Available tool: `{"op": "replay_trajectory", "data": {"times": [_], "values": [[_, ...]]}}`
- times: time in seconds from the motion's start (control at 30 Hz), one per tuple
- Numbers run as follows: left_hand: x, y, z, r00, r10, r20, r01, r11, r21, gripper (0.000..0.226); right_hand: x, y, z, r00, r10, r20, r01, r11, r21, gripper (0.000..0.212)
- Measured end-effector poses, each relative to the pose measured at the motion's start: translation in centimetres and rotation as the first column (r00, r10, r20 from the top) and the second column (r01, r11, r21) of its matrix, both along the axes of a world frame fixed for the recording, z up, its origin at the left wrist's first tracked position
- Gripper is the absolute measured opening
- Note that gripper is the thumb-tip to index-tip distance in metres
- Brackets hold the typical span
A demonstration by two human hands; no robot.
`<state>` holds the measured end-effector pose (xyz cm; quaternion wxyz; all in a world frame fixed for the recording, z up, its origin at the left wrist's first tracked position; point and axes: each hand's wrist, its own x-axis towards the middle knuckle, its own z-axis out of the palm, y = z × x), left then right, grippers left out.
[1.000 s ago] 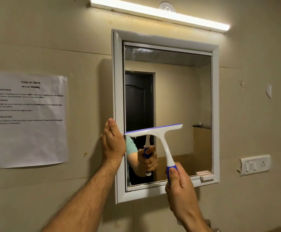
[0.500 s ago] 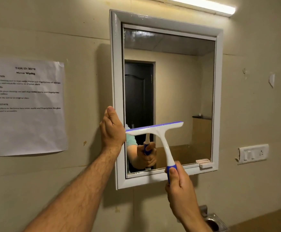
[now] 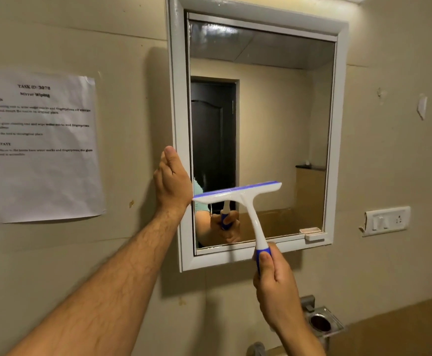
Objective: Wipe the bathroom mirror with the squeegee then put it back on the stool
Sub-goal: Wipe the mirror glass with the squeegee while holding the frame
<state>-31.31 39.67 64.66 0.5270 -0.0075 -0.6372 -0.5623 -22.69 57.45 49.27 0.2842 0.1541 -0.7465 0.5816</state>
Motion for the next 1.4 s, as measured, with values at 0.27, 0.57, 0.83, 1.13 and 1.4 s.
{"op": "replay_trajectory", "data": {"times": [0.27,0.57,0.83,1.13,1.4], "values": [[-0.1,-0.3,0.1,0.999,-0.041,-0.003,0.041,0.999,0.017,0.054,2.0,0.0,-0.3,0.977,0.179,0.119,-0.153,0.968,-0.198,0.028],[-0.1,-0.5,-2.2,0.990,-0.129,0.054,0.128,0.991,0.033,0.069,1.6,-0.9,-0.5,0.979,0.169,0.110,-0.142,0.965,-0.221,0.027],[-0.3,-0.7,-2.7,0.988,-0.150,0.029,0.149,0.988,0.038,0.067,2.9,-0.6,-3.1,0.984,0.118,0.132,-0.085,0.968,-0.234,0.038],[-0.3,-0.6,-3.1,0.981,-0.193,0.024,0.192,0.981,0.042,0.068,1.4,-1.3,0.7,0.987,0.139,0.077,-0.116,0.962,-0.246,0.038],[-0.6,-0.6,-3.1,0.985,-0.171,0.012,0.170,0.984,0.060,0.066,1.4,-1.6,0.1,0.985,0.138,0.107,-0.103,0.954,-0.282,0.041]]}}
